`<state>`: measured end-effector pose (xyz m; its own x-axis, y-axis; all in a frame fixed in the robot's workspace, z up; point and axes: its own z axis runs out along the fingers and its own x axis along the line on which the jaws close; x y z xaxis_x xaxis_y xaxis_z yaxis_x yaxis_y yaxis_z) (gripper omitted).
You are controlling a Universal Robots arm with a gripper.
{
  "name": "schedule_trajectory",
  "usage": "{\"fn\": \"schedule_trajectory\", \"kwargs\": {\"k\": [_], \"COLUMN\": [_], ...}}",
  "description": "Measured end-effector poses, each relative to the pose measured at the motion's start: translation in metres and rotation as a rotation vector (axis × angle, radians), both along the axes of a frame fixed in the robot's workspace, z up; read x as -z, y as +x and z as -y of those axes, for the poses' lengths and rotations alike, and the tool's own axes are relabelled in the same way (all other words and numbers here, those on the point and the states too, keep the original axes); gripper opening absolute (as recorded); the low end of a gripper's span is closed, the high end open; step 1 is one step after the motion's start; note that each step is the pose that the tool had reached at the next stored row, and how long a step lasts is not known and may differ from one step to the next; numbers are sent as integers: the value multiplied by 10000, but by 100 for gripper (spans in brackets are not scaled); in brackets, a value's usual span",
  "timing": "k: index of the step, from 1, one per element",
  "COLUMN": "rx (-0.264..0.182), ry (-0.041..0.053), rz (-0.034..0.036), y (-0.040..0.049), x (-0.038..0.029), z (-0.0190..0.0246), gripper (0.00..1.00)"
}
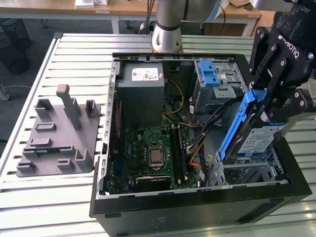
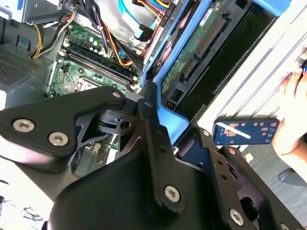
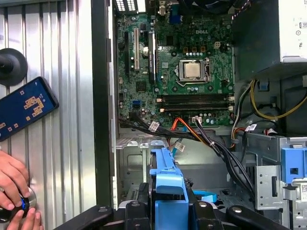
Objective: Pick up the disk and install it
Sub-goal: 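Insert the disk into the insertion slot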
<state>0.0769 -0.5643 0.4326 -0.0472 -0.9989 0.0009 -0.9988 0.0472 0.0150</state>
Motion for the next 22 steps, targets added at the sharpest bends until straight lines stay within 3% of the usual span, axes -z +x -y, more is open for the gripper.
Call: {"fn": "schedule_trajectory", "kwargs": {"k": [8,17,22], "rx": [2,3,3], "ry": [0,1,2], "rz": [0,-1,-1], "y": [-3,-3,-3], "x": [50,58,108], "z": [0,0,1], "gripper": [36,36,44]}}
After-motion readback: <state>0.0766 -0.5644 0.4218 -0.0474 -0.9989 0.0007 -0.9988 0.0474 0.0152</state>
